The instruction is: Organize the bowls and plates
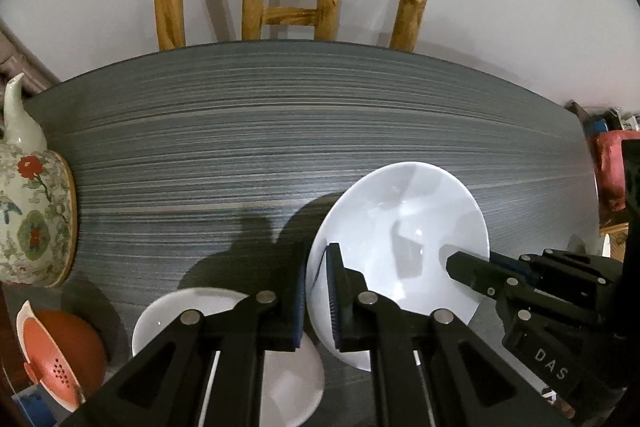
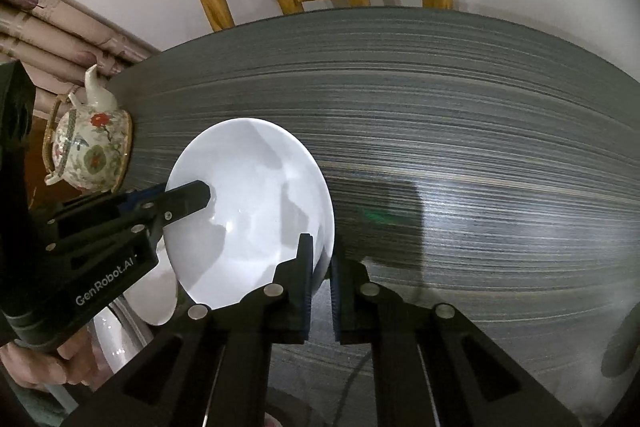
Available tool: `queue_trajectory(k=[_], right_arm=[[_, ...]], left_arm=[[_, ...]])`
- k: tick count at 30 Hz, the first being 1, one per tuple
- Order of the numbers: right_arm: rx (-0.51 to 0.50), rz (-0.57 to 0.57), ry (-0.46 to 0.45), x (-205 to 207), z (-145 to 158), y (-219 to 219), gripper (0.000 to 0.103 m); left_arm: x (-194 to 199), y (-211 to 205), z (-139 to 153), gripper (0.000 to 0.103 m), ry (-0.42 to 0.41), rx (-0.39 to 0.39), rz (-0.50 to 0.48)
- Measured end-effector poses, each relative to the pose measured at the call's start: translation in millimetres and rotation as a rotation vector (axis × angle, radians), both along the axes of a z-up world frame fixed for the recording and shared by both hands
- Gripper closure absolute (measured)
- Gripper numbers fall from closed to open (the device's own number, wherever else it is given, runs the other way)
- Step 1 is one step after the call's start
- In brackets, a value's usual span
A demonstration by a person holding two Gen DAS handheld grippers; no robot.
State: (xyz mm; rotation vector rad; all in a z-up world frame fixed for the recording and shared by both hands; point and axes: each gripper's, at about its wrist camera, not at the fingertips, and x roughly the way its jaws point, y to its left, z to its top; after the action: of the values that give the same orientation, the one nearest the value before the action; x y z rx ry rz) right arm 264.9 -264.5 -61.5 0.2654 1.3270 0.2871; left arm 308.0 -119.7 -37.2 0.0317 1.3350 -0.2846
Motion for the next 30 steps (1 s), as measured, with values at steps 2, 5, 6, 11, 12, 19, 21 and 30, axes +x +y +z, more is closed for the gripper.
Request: queue_trajectory(k=[2, 5, 6, 11, 12, 19, 21, 30], right_arm=[[-0.007, 0.001, -0.003, -4, 6, -1, 0.095], [-0.016, 0.007, -0.007, -10, 14, -2, 0.095], [-0.018, 0.006, -0.007, -11, 16, -2, 0.095], [-0.030, 0.009, -0.025, -26, 32, -4, 0.095], [-0.030, 0.011, -0.029, -29, 35, -4, 0.095], [-0.035, 0.025, -0.045, -58, 54, 0, 0.095], [-0.036, 0.034, -0.045, -66, 57, 3, 0.095], [-0.022, 0.064, -0.042, -111, 64, 13, 0.095]], left_arm=[[-5, -1, 6, 0.094, -0.008, 0.005, -0.005], [-14, -3, 14, 0.094, -0.020, 0.005, -0.014], [-18, -3, 17, 0.094, -0.022, 0.006, -0.014], [-34, -1, 29, 0.094, -0.036, 0.014, -0.016], [-37, -1, 31, 0.094, -0.036, 0.013, -0.015], [-71, 3, 45, 0.094, -0.048, 0.018, -0.013], [-81, 6, 48, 0.094, -0.050, 0.017, -0.009], [-130, 17, 55, 0.094, -0.055, 0.030, -0.002]])
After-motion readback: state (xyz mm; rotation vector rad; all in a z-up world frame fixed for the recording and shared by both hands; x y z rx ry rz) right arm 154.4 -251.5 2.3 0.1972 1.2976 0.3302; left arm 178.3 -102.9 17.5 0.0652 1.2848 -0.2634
